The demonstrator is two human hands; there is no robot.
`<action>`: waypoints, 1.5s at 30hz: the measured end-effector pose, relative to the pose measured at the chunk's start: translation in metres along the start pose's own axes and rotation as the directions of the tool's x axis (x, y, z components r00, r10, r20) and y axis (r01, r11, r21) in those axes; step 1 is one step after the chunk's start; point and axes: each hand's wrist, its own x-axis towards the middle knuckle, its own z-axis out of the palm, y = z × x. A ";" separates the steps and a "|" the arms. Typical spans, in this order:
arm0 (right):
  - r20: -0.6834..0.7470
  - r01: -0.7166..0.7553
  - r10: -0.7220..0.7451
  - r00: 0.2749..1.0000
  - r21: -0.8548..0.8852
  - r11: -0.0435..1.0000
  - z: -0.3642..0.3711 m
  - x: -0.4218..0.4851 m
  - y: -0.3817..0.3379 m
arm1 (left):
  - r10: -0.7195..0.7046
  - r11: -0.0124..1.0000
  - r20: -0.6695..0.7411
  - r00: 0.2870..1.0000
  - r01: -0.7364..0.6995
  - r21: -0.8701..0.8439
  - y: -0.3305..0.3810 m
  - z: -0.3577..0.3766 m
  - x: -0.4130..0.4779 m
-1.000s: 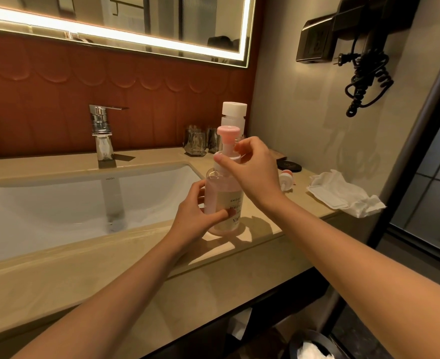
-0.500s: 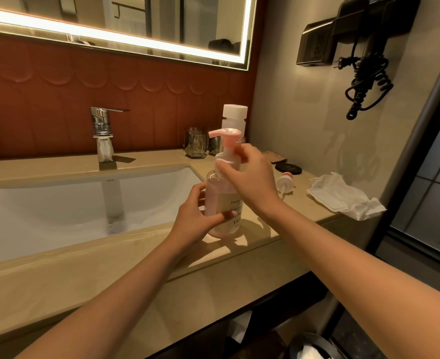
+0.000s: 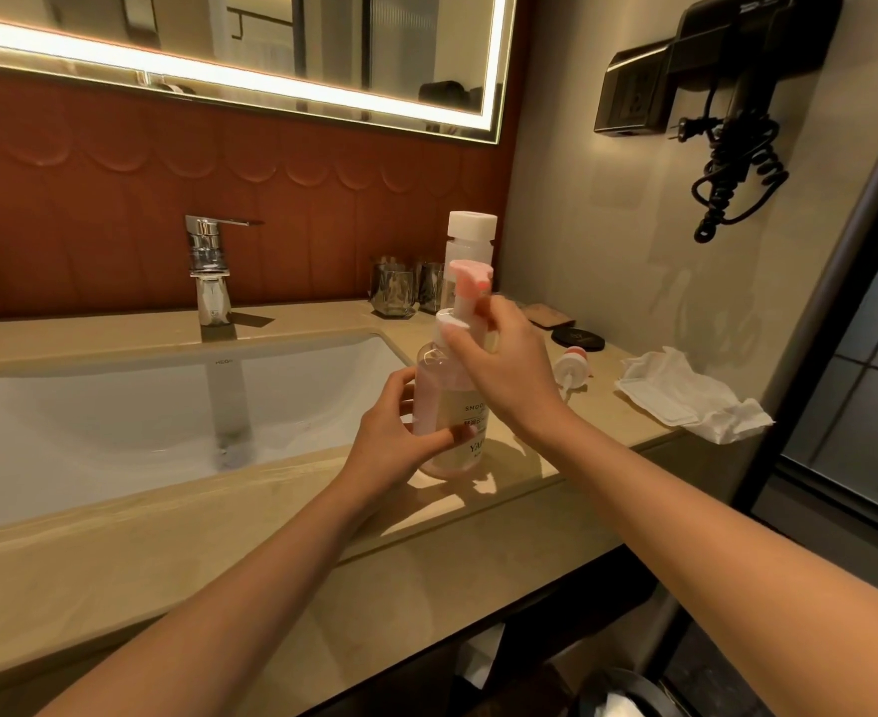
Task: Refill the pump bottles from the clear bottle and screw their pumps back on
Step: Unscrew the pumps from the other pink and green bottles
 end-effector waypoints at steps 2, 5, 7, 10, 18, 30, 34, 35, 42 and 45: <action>0.062 0.000 -0.002 0.998 0.038 0.999 0.000 -0.003 0.001 | 0.009 1.000 -0.001 1.000 -0.009 0.001 0.000 0.000 0.000; 0.046 -0.002 0.001 0.999 0.028 1.000 -0.001 -0.003 -0.001 | 0.006 1.000 0.002 1.000 -0.006 0.000 0.000 0.000 0.000; -0.050 0.007 -0.008 0.999 -0.019 1.000 -0.002 -0.001 -0.002 | 0.005 1.000 0.000 1.000 -0.005 0.006 0.000 0.000 0.001; -0.091 0.011 -0.016 0.996 -0.059 0.998 -0.003 0.001 -0.002 | 0.019 1.000 -0.002 1.000 -0.019 0.015 0.000 0.000 0.000; -0.010 -0.009 0.009 1.000 0.061 0.998 0.000 -0.003 0.003 | 0.022 1.000 0.006 1.000 -0.022 0.000 0.001 -0.001 -0.002; 0.103 -0.034 0.024 0.994 0.102 0.994 0.001 -0.003 0.006 | 0.015 1.000 -0.003 1.000 -0.015 0.010 -0.001 0.000 0.001; -0.003 -0.021 0.021 1.000 0.005 1.000 0.000 -0.001 0.002 | 0.001 1.000 -0.004 1.000 -0.001 -0.008 -0.001 0.000 0.000; -0.047 -0.015 0.015 0.999 -0.016 1.000 0.000 0.001 0.001 | 0.003 1.000 -0.003 1.000 -0.003 0.000 -0.001 0.000 0.001; -0.035 0.000 0.003 0.999 0.075 0.997 -0.002 -0.002 -0.001 | -0.001 1.000 -0.002 1.000 0.001 -0.002 0.000 0.000 0.000; 0.041 -0.018 0.013 0.999 0.122 0.992 -0.002 -0.002 -0.002 | 0.000 1.000 0.002 1.000 0.000 -0.011 0.000 0.000 -0.001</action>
